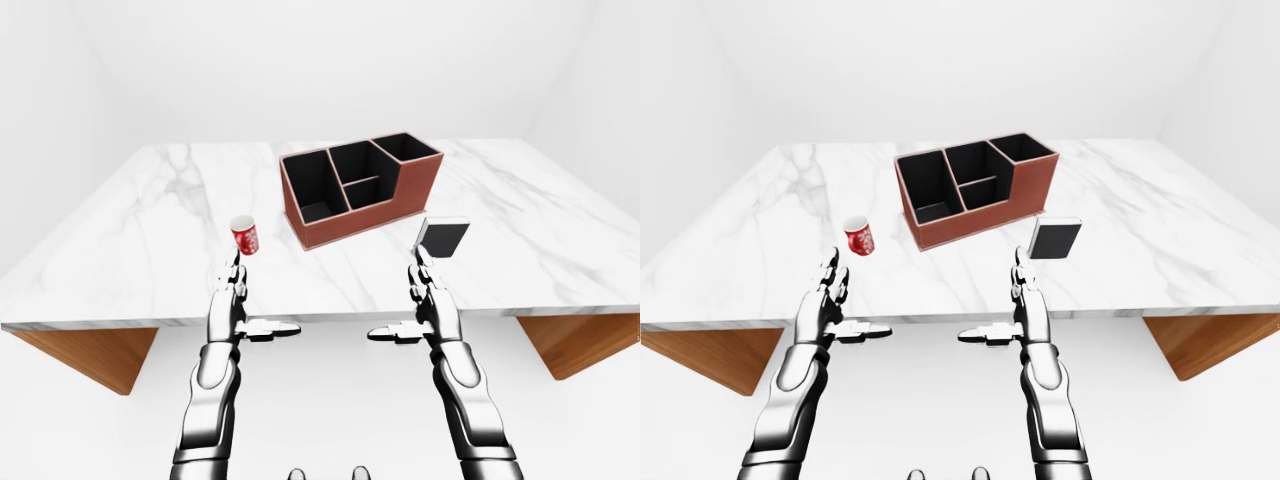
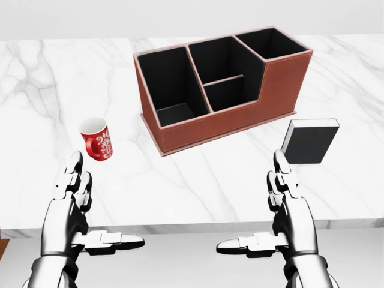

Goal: Pick up the book and place it in the left compartment of the caddy.

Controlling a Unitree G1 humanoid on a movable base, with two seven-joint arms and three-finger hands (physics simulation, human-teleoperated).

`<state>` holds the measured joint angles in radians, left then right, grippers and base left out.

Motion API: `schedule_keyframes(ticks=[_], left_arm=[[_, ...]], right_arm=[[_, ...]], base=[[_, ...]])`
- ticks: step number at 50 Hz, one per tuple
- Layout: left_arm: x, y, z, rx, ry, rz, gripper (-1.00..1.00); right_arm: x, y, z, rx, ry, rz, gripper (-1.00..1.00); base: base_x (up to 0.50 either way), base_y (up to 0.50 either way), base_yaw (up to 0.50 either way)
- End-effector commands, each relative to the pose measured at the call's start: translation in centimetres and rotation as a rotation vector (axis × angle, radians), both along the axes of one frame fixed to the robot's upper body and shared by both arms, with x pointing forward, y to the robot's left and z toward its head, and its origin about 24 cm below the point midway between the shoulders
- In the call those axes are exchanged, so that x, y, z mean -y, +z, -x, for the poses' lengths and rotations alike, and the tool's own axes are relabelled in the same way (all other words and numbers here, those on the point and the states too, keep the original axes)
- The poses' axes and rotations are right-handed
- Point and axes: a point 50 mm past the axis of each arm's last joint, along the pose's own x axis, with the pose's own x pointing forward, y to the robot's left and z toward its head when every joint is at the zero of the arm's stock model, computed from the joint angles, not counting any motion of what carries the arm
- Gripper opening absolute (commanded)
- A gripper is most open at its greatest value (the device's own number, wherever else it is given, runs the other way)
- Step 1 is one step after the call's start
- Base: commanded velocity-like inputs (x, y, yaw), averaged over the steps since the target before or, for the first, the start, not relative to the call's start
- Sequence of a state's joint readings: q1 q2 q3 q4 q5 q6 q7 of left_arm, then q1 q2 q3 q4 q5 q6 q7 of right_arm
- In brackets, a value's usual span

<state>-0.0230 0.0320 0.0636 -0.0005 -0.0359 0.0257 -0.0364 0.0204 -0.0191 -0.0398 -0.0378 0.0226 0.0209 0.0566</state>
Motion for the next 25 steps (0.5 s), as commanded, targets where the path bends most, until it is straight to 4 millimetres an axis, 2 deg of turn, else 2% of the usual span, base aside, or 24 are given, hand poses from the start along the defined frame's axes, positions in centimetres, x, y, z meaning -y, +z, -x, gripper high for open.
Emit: schedule_keyframes(ticks=[1,18,22,25], left_arm=[[-0.11,0.05,-0.11,0.003,0.000,-0.001,1.00],[0.03,-0.08,-0.09,-0.003,-0.009,-0.003,1.00],[-0.09,0.03,-0.11,-0.003,-0.006,-0.006,1.00],[-0.29,0.56,0.22,0.008,-0.004,-0.003,1.00]], right_arm=[[-0.27,0.11,0.20,-0.023,0.038,-0.064,1.00],[0.35,-0.14,-0.01,-0.029,0.009,-0.024,1.00],[-0.18,-0.65,0.00,-0.049,0.019,0.016,1.00],[-0.22,0.01,0.03,-0.037,0.016,0.019,1.00]], base=[[0.50,0.00,0.00],[0.50,0.00,0.00],[0.50,0.00,0.00],[0.50,0.00,0.00]])
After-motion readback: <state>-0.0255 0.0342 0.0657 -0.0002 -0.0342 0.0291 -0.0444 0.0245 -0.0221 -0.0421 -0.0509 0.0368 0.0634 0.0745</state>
